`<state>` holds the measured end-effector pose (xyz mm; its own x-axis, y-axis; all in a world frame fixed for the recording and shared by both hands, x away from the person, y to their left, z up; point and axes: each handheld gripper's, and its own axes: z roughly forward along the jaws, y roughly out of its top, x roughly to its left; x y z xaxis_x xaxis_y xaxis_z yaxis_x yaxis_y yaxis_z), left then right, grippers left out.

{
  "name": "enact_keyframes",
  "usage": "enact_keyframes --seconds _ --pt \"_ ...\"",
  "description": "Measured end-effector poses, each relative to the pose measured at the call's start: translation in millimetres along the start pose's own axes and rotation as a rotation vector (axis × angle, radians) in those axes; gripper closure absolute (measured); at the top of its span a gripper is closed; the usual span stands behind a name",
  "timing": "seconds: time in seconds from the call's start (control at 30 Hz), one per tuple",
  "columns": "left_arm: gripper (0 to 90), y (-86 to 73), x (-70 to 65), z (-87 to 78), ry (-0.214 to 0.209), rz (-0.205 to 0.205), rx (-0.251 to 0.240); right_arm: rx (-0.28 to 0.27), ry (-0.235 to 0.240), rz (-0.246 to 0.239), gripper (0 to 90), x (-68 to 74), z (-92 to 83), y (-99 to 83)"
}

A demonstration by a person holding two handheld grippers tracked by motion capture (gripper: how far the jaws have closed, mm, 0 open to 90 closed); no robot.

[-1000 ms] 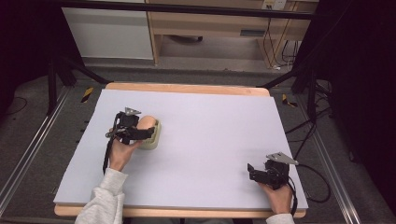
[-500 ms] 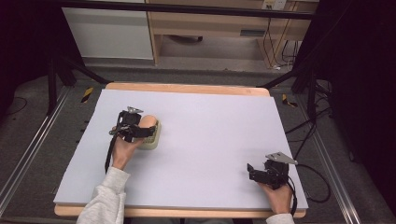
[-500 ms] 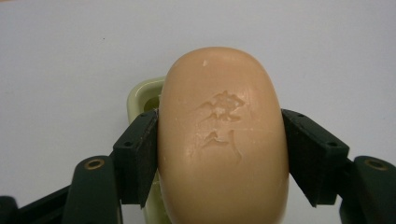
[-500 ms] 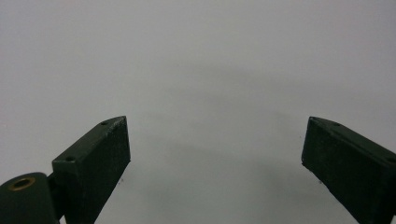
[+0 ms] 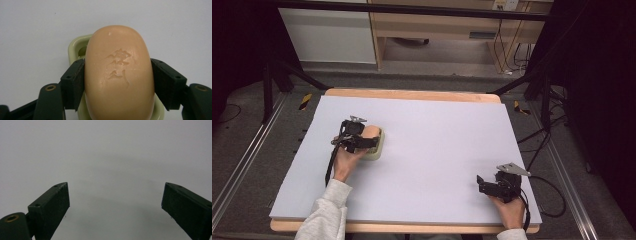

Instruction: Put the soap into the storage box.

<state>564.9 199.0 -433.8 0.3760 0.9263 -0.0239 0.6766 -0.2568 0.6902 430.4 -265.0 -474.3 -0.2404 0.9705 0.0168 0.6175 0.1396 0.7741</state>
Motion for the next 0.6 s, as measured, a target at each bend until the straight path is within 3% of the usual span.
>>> enact_keyframes --seconds 0.6 --pt "31.5 -3.6 -0.6 9.5 0.008 -0.002 0.024 0.001 0.004 0.002 8.2 0.4 -0.1 0.1"
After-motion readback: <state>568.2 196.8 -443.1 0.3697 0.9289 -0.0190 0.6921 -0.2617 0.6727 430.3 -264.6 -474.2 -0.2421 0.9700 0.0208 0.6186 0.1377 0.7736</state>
